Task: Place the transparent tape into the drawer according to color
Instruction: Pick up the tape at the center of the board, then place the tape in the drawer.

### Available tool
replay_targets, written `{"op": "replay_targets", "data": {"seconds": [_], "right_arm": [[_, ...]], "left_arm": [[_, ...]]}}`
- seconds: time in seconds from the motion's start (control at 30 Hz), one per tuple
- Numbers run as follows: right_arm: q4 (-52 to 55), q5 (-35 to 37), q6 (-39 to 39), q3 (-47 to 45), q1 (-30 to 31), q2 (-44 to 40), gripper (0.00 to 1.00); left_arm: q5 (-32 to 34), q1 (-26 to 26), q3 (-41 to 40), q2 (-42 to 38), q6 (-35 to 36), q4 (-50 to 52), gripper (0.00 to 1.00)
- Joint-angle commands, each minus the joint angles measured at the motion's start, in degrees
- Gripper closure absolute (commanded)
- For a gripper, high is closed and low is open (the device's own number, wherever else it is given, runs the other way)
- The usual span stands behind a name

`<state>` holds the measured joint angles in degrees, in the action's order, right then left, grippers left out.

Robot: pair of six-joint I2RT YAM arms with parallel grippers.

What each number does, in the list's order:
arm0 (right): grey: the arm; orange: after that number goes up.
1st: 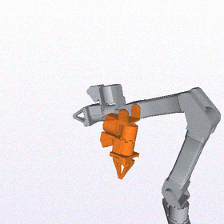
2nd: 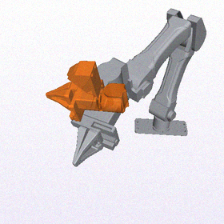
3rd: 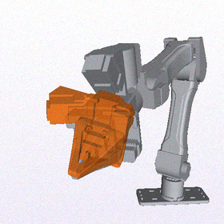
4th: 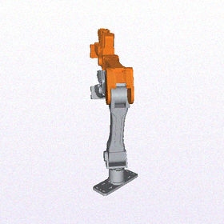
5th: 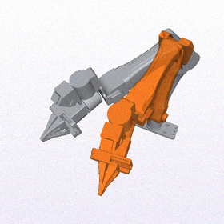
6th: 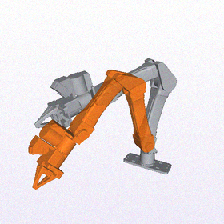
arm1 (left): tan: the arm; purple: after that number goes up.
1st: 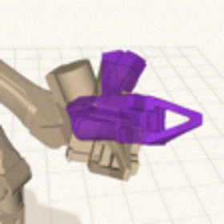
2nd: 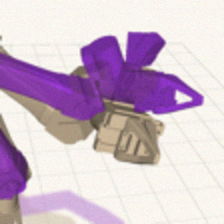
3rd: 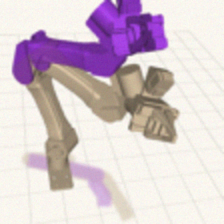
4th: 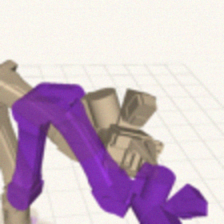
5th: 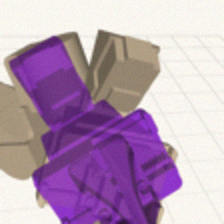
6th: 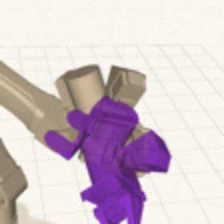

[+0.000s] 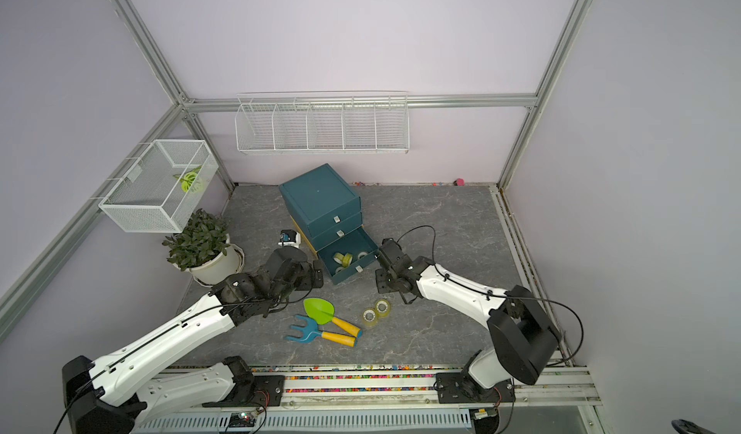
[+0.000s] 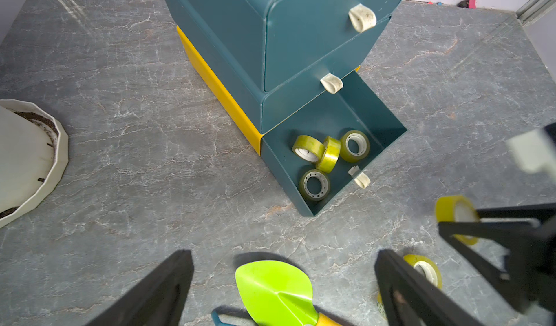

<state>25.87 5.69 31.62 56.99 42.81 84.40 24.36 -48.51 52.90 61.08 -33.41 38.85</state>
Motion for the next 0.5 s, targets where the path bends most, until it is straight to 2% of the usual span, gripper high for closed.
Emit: {"op": "replay_targets", "data": {"seconds": [0.0,0.27,0.47], "right_arm": [[0.08,-1.91,-2.76,4.74,-0.32,-0.13,0.62],[-3.97,-3.09,-6.14,16.85,-1.67,11.58,0.62],[-9.00,-3.91,-7.16,20.53,-3.08,18.33,0.62]], "left_arm": [[-0.20,-0.10,-1.05,-0.01,-1.03,-0.45,0.00],[-0.54,-0.12,-0.96,-0.60,-1.70,0.69,0.00],[-0.71,-0.10,-0.95,-1.01,-2.06,1.56,0.00]]}}
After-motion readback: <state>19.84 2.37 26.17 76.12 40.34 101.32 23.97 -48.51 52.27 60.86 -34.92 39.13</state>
